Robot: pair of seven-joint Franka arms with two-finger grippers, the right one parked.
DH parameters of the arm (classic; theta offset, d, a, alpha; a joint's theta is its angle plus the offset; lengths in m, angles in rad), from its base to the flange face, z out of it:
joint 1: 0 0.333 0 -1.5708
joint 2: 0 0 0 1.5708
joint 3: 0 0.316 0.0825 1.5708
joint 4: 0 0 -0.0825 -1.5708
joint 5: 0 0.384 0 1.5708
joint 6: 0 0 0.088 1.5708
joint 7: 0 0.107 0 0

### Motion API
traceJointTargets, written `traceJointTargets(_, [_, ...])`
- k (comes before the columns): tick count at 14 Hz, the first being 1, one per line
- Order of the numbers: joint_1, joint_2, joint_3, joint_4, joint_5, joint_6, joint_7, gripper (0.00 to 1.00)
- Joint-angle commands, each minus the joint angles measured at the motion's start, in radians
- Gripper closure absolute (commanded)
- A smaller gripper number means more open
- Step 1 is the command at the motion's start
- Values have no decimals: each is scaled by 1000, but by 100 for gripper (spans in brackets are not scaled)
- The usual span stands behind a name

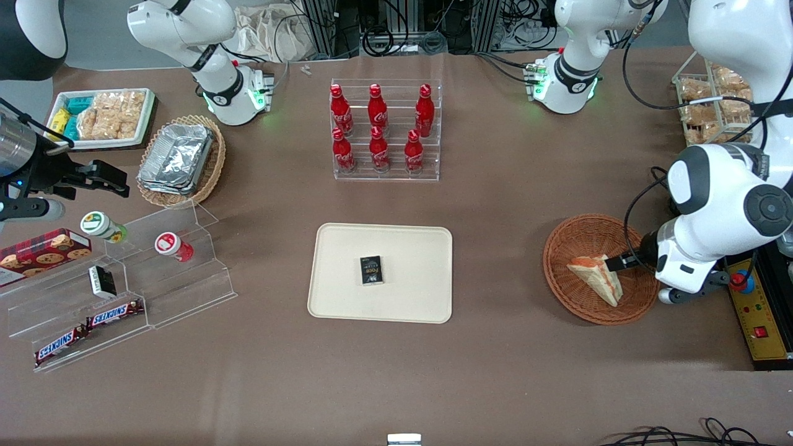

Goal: Place sandwich from basket to tray
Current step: 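Close the left gripper on the wrapped sandwich's edge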

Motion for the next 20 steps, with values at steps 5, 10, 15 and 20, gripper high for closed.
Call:
traceJointTargets(5, [6,47,-2,-120,-57,246,-151,7])
traceJointTargets(10, [4,73,-2,-180,-57,355,-152,20])
traceJointTargets(15, [2,45,-2,-160,-55,268,-191,96])
traceJointTargets(20, [-1,-27,-7,54,-52,-168,-191,100])
